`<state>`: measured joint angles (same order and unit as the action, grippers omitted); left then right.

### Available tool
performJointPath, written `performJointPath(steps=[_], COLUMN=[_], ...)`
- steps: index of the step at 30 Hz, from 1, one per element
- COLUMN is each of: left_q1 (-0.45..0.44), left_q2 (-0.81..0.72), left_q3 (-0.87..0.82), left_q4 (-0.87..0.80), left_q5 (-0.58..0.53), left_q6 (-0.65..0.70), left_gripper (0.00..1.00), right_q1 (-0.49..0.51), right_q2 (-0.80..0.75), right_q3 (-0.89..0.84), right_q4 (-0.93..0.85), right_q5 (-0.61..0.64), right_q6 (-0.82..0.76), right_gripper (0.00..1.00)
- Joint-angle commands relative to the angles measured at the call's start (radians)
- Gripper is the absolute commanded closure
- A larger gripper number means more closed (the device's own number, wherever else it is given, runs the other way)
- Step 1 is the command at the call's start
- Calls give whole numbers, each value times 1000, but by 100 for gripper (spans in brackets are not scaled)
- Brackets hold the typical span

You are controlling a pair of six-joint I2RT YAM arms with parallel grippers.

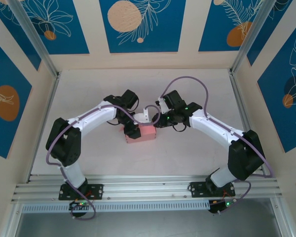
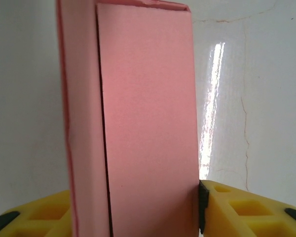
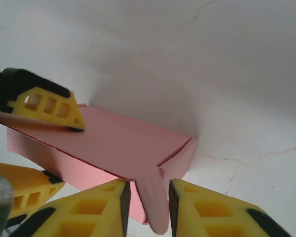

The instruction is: Fold the paper box

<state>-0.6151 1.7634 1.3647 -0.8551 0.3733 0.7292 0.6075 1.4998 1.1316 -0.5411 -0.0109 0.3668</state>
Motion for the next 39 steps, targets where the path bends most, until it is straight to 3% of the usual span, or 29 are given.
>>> performJointPath(steps=[1,3,10,13,17,29,39], left_q1=[13,13,13,13,15,24,31], left_q2=[17,21,28,27,26,33,36], left_q3=[10,7,0,0,1,7,10], left_q4=[12,27,60,62,56,48,39], left_q5=[-5,-27,-39,-37,-36,-7,-22], left_q6=[10,-2,-31,-31,-28,-16,-14], left_gripper=[48,48,47,47,47,47,52], right_q1=[15,20,24,34,36,25,23], right_q2=[16,19,23,34,48,99,91], right_q3=[40,43,50,52,48,45,43], right_q4=[6,2,15,7,-15,7,-23], right_q5=[-23,-23,-64,-22,54,73,121], right_q6=[21,47,157,149,125,85,13], right_gripper=[79,83,84,84,92,100,100])
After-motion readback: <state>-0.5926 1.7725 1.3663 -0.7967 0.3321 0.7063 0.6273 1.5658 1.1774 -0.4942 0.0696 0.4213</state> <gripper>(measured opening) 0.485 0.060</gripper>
